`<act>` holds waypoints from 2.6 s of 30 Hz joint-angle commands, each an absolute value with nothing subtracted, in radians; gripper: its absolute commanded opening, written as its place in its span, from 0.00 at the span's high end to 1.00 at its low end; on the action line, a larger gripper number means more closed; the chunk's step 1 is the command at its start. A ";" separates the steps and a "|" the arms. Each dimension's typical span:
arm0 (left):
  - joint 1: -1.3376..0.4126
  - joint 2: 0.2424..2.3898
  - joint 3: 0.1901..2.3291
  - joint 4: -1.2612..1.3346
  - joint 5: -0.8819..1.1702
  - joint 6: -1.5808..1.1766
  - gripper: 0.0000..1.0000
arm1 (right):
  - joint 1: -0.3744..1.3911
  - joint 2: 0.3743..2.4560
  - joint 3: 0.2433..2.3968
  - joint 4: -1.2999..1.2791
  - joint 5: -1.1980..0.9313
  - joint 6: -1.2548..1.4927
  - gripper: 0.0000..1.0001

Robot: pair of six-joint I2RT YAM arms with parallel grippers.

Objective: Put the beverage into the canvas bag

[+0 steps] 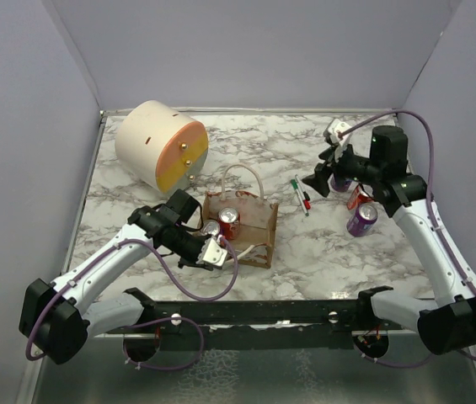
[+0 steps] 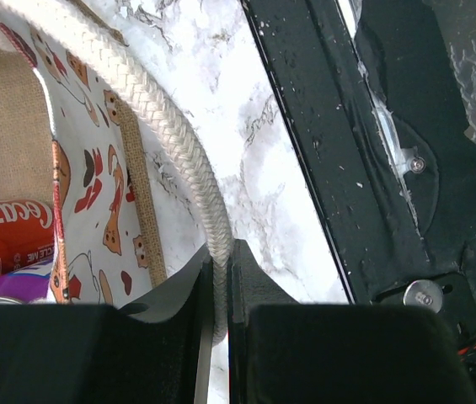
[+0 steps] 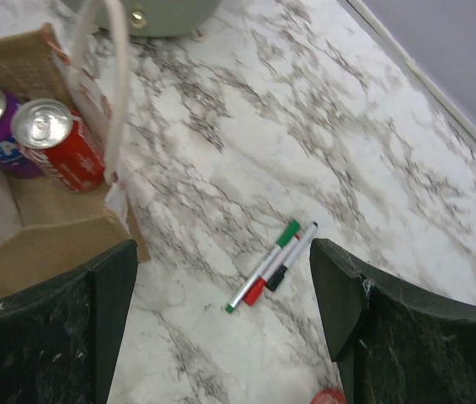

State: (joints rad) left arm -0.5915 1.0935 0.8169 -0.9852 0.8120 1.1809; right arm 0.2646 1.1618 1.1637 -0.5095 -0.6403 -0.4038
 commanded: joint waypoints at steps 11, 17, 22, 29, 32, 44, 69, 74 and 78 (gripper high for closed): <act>-0.614 1.101 0.828 -0.967 0.759 1.138 0.91 | -0.031 1.291 1.210 -0.563 -0.371 -0.355 0.14; -0.615 1.101 0.817 -0.963 0.744 1.134 0.91 | -0.048 1.444 1.269 -0.541 -0.271 -0.412 0.10; -0.618 1.104 0.816 -0.949 0.745 1.124 0.91 | -0.057 1.553 1.315 -0.539 -0.246 -0.444 0.08; -0.620 1.109 0.804 -0.932 0.723 1.120 0.91 | -0.089 1.664 1.352 -0.553 -0.283 -0.465 0.07; -0.622 1.110 0.801 -0.926 0.721 1.120 0.91 | -0.093 1.697 1.357 -0.565 -0.310 -0.468 0.07; -0.625 1.115 0.804 -0.920 0.724 1.120 0.91 | -0.106 1.829 1.435 -0.644 -0.435 -0.463 0.18; -0.638 1.138 0.791 -0.924 0.703 1.170 0.91 | -0.051 1.512 1.498 -0.800 -0.759 -0.530 0.76; -0.659 1.149 0.792 -0.974 0.692 1.196 0.91 | 0.133 1.400 1.494 -0.836 -0.788 -0.577 0.78; -0.677 1.158 0.783 -0.990 0.649 1.219 0.91 | 0.221 1.358 1.489 -0.838 -0.899 -0.607 0.78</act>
